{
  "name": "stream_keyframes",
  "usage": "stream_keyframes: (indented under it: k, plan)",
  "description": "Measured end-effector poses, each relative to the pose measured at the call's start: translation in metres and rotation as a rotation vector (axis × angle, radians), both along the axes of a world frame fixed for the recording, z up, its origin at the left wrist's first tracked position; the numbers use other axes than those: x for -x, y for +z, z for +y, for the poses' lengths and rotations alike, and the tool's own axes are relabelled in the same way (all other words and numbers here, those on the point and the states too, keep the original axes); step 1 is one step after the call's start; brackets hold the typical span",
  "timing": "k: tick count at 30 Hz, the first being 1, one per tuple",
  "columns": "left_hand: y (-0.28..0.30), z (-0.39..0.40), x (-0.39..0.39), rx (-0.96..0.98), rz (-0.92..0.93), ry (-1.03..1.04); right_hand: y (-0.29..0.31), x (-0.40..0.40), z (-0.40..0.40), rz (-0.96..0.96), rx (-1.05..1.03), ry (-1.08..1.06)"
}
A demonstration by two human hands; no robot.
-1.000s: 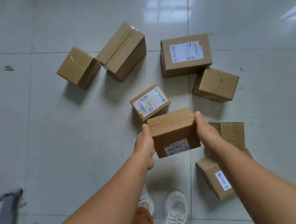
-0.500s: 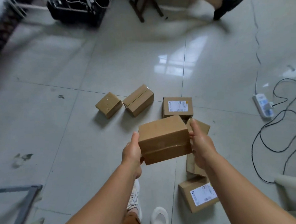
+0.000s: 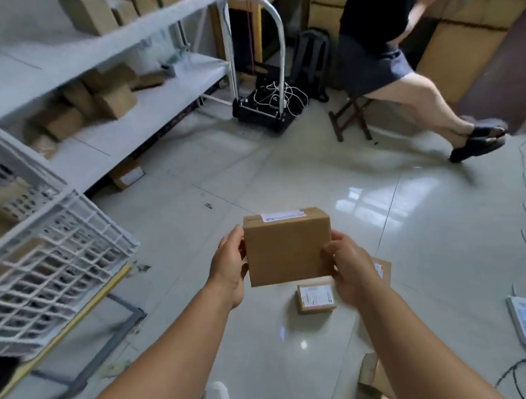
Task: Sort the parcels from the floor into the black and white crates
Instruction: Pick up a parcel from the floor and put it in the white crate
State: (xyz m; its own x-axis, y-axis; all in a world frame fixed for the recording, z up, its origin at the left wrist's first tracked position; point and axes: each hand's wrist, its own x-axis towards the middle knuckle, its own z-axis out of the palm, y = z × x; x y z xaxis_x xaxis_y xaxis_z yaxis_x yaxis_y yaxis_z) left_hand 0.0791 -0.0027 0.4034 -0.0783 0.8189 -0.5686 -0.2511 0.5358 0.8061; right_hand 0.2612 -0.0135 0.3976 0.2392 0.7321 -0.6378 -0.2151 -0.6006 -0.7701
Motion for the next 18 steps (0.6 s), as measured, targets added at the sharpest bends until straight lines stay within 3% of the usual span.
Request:
stream_keyframes:
  k: [8,18]
  plan:
    - [0.078,-0.011,0.084,-0.202,-0.035,0.156,0.066,0.091,0.013,0.038,-0.142,0.055]
    - [0.145,-0.016,0.231,-0.431,0.068,0.29,0.139,0.245,0.029,0.09,-0.38,0.277]
